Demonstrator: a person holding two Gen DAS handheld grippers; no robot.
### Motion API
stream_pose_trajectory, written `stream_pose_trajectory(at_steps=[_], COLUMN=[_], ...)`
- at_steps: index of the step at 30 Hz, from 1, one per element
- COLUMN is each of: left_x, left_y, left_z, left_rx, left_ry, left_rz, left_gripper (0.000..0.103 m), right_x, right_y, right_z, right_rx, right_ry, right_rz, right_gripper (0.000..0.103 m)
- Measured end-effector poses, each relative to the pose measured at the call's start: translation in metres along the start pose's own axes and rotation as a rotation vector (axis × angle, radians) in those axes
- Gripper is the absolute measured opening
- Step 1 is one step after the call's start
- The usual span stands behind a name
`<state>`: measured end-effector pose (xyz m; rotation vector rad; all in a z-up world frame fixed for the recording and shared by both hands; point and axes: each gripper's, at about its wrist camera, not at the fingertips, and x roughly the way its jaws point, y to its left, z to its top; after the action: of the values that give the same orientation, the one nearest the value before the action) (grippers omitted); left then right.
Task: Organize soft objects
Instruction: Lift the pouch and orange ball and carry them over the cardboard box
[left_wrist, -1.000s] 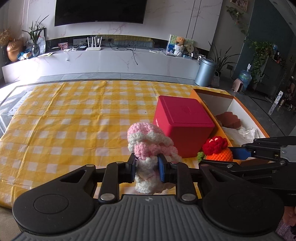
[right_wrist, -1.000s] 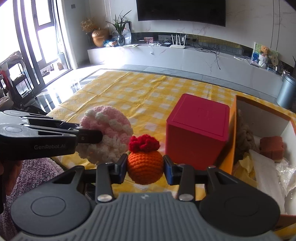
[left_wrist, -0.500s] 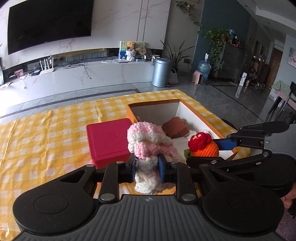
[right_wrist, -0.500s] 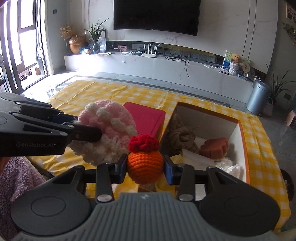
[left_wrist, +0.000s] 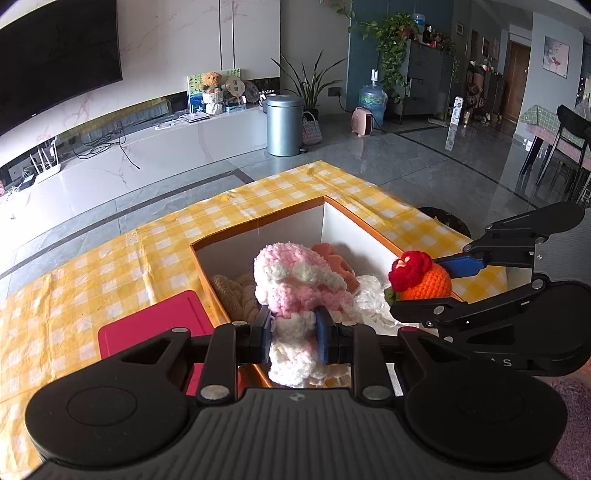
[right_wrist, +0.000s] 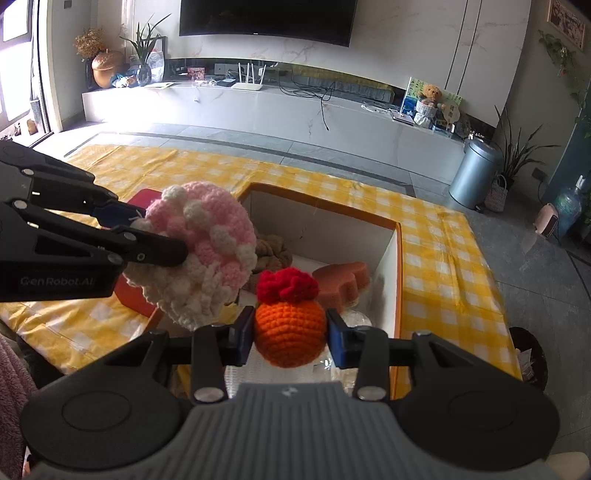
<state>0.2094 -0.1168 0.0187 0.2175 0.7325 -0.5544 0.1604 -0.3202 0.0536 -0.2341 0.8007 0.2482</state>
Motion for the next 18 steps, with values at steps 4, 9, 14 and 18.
stream_pose_trajectory(at_steps=[4, 9, 14, 18], left_x=[0.025, 0.05, 0.075, 0.095], left_y=[-0.001, 0.002, 0.005, 0.005], left_z=[0.008, 0.017, 0.023, 0.029], left_rx=[0.023, 0.052, 0.058, 0.058], left_ry=[0.024, 0.05, 0.076, 0.089], left_rz=[0.022, 0.053, 0.064, 0.072], left_gripper=[0.027, 0.027, 0.027, 0.027], right_x=[0.024, 0.05, 0.076, 0.094], right_y=[-0.014, -0.014, -0.02, -0.028], right_z=[0.004, 0.008, 0.019, 0.025], right_rx=[0.006, -0.03, -0.056, -0.075], right_ry=[0.03, 0.05, 0.044, 0.06], right_rz=[0.001, 0.023, 0.01, -0.009], right_gripper=[0.04, 0.04, 0.04, 0.04])
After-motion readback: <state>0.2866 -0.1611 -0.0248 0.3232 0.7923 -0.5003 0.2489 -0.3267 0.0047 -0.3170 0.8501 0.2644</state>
